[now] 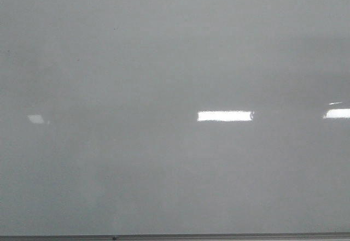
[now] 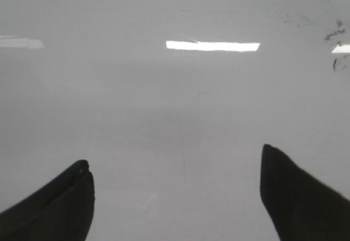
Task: Write number 7 on whiteboard
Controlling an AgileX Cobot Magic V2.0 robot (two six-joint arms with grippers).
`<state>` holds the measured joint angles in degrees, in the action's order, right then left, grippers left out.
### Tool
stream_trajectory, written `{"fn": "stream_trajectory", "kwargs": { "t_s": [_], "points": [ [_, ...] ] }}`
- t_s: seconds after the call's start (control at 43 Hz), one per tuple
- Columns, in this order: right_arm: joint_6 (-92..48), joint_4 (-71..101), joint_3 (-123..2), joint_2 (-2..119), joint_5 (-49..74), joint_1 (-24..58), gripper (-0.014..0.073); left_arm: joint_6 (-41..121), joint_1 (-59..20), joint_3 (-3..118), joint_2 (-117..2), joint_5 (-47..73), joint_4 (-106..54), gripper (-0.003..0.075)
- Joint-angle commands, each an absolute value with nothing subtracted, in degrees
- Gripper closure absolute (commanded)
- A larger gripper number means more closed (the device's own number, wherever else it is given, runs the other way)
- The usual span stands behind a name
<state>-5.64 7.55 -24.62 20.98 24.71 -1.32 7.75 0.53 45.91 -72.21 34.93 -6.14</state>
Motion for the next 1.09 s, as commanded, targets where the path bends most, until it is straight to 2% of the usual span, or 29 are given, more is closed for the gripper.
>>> {"fn": "stream_trajectory", "kwargs": {
  "t_s": [0.0,0.163,0.326,0.488,0.581,0.767,0.907,1.07],
  "points": [
    [-5.67,7.32,-27.09,22.11,22.73,-1.04,-0.004,15.41,-6.38,50.11,-70.07,40.18,-9.37,0.0741],
    [-5.78,7.32,-29.56,25.22,27.32,1.99,-0.004,26.75,-19.37,51.06,-66.65,38.37,-12.25,0.0741],
    [-8.32,8.27,-34.35,31.57,34.43,8.49,-0.004,37.24,-33.78,51.06,-62.59,37.96,-12.25,0.0741],
    [-17.97,13.74,-40.3,39.02,41.05,18.55,-0.004,42.3,-45.24,51.06,-60.8,37.85,-11.61,0.0741],
    [-28.25,19.82,-45.55,44.96,46.38,26.9,-0.004,43.49,-50.65,51.06,-60.8,37.39,-10.28,0.0741],
    [-38.54,28.84,-53.29,55.16,47.64,38.92,-0.004,43.49,-54.0,51.06,-60.8,34.89,-10.28,0.0741],
    [-40.91,29.92,-59.45,61.46,46.96,43.64,-0.004,43.49,-54.0,51.06,-60.8,34.57,-10.28,0.0741],
    [-42.48,31.56,-64.12,66.86,46.89,45.17,-0.004,43.49,-54.0,51.06,-60.8,34.57,-10.28,0.0741]
  ]
}}
